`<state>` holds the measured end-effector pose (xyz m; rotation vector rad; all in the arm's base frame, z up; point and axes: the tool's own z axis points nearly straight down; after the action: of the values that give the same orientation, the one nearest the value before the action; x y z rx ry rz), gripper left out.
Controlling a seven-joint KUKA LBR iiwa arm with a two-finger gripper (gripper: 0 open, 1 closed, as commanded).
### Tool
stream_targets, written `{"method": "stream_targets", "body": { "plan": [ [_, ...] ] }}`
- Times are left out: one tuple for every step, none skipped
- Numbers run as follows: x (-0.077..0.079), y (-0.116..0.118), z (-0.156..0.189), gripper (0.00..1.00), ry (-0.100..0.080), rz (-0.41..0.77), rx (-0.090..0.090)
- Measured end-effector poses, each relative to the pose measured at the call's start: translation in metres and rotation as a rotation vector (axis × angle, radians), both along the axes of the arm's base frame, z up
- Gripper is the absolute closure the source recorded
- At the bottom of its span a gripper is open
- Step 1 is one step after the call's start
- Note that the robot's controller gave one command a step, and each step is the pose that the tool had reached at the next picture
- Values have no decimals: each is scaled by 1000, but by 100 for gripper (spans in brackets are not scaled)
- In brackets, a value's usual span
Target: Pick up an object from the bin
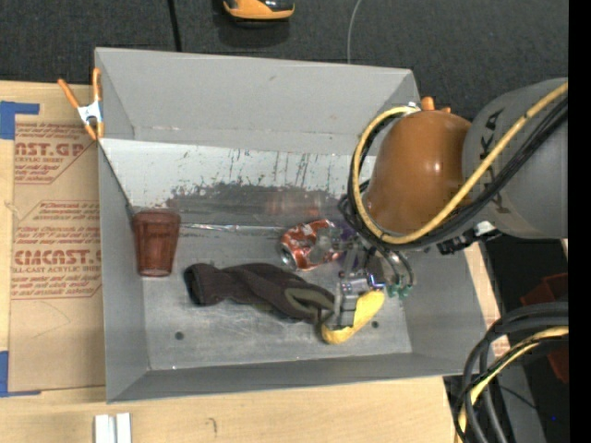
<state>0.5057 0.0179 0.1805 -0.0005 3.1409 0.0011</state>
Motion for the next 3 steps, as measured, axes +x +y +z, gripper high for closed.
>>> {"method": "stream_targets", "body": {
  "plan": [
    [-2,1,-35,0,-5,93,-1],
    [-8,2,-98,100,-4,246,0],
    [-8,2,-98,100,-4,246,0]
  ]
}}
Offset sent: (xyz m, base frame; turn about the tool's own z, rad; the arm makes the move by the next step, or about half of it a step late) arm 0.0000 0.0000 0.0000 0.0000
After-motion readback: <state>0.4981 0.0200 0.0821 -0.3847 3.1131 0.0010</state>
